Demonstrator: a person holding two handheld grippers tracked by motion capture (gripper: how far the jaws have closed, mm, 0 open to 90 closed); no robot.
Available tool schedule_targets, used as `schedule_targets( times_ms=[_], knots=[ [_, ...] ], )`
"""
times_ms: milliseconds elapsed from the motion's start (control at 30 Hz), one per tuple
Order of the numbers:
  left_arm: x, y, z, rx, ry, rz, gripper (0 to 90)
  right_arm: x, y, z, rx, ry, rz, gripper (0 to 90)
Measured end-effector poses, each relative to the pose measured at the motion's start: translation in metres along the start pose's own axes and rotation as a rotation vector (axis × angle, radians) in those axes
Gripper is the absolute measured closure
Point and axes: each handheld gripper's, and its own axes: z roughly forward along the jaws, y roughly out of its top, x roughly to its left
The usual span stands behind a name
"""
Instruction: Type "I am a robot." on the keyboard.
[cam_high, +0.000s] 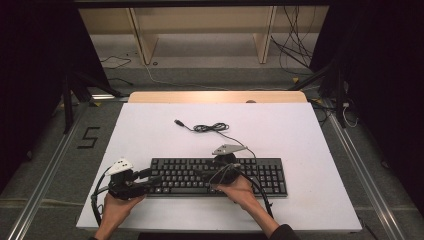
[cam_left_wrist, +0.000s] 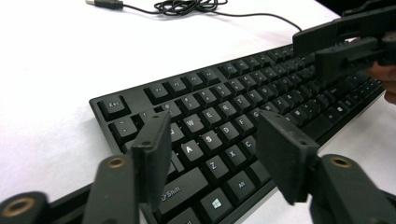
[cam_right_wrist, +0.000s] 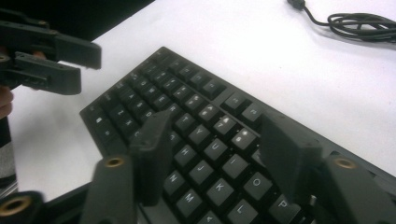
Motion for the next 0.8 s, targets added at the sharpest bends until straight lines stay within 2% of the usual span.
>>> schedule_targets(
  times_ms=[167, 367, 467, 633, 667, 700, 800],
  knots=[
    [0.000, 0.001, -0.001, -0.025, -0.005, -0.009, 37.2, 0.005, -0.001, -0.003, 0.005, 0.014, -0.009, 38.6],
    [0.001, 0.001, -0.003, -0.051, 0.000, -0.021, 32.6, 0.010, -0.004, -0.004, 0.014, 0.026, -0.028, 39.1],
    [0.001, 0.001, -0.003, -0.047, 0.004, -0.022, 32.2, 0.014, -0.006, -0.004, 0.027, 0.037, -0.046, 45.6],
    [0.001, 0.001, -0.003, -0.044, 0.005, -0.020, 30.5, 0.020, -0.010, -0.003, 0.056, 0.050, -0.073, 64.7],
    [0.001, 0.001, -0.003, -0.043, 0.006, -0.020, 30.5, 0.020, -0.010, -0.003, 0.056, 0.050, -0.073, 64.7],
    [0.002, 0.001, -0.003, -0.043, 0.006, -0.021, 29.9, 0.022, -0.012, -0.003, 0.062, 0.056, -0.087, 70.5],
    [0.002, 0.001, -0.003, -0.052, 0.003, -0.029, 28.9, 0.024, -0.014, -0.002, 0.074, 0.061, -0.100, 77.3]
  ],
)
